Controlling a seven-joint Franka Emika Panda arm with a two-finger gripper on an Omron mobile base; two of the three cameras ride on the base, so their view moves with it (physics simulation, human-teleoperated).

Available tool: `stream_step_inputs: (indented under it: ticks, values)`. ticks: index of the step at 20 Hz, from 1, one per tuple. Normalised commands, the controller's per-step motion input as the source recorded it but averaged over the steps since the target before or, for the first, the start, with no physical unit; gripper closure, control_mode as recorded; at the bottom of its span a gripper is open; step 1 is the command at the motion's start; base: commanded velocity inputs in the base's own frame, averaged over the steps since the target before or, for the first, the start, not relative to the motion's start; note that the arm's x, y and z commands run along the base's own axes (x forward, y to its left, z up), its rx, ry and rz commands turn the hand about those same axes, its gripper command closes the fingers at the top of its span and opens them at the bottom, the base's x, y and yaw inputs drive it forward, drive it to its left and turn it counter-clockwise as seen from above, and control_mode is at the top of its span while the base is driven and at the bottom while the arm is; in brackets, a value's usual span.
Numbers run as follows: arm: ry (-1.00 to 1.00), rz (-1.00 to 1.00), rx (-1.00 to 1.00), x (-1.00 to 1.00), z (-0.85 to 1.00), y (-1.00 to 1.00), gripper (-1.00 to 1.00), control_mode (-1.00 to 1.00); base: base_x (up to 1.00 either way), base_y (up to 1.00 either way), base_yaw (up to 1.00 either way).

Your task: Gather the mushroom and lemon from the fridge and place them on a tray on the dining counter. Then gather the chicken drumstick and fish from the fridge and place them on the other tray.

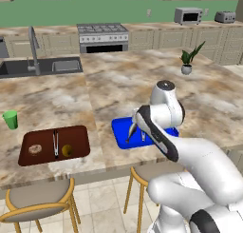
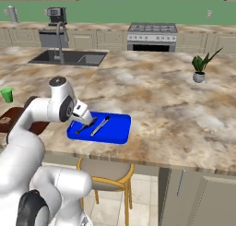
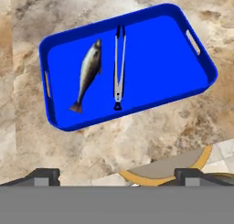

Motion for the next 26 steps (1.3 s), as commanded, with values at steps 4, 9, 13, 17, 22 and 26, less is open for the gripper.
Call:
stream_step_inputs:
  ticks: [4, 9, 13, 17, 22, 26]
  values:
    - [-0.17, 0.06, 0.00, -0.99, 0.23, -0.08, -1.00, -1.00, 0.00, 0.00, 0.00]
    - [-0.22, 0.05, 0.00, -0.90, 0.32, -0.05, -1.00, -1.00, 0.00, 0.00, 0.00]
    - [-0.19, 0.03, 0.00, -0.89, 0.30, -0.01, -1.00, -1.00, 0.00, 0.00, 0.00]
    - [-0.11, 0.01, 0.00, -0.71, 0.05, 0.00, -1.00, -1.00, 0.00, 0.00, 0.00]
    - [0.01, 0.00, 0.00, -0.04, -0.01, 0.00, -1.00, -1.00, 0.00, 0.00, 0.00]
    - [0.00, 0.00, 0.00, 0.00, 0.00, 0.00, -1.00, -1.00, 0.00, 0.00, 0.00]
